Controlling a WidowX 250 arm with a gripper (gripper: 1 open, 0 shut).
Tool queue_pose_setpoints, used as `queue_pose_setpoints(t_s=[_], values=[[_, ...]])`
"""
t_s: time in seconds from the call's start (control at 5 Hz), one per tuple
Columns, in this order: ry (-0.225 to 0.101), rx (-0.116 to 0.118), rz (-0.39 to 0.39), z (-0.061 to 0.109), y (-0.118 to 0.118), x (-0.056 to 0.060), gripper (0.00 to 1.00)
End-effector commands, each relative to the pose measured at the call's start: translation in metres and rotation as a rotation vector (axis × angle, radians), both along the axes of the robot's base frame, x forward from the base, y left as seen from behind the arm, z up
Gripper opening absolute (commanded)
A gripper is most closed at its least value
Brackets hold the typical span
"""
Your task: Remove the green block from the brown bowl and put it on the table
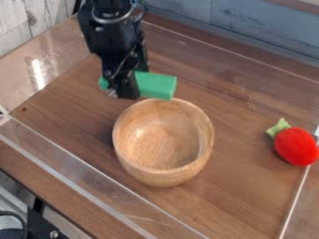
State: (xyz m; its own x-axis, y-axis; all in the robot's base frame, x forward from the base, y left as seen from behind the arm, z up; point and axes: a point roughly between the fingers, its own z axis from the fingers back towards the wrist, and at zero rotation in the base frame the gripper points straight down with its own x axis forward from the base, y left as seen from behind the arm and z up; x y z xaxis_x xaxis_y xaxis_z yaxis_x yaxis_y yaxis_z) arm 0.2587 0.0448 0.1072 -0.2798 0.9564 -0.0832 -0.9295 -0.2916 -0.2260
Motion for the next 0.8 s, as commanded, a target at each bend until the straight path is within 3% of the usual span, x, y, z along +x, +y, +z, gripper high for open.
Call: queue_pose_setpoints(t_s=[0.0, 0.6], values=[[-0.053, 0.031, -0.021, 0.025, -0.005, 0.01, 0.0], [-0.033, 0.066, 0.085, 0.028, -0.03, -0.013, 0.0]])
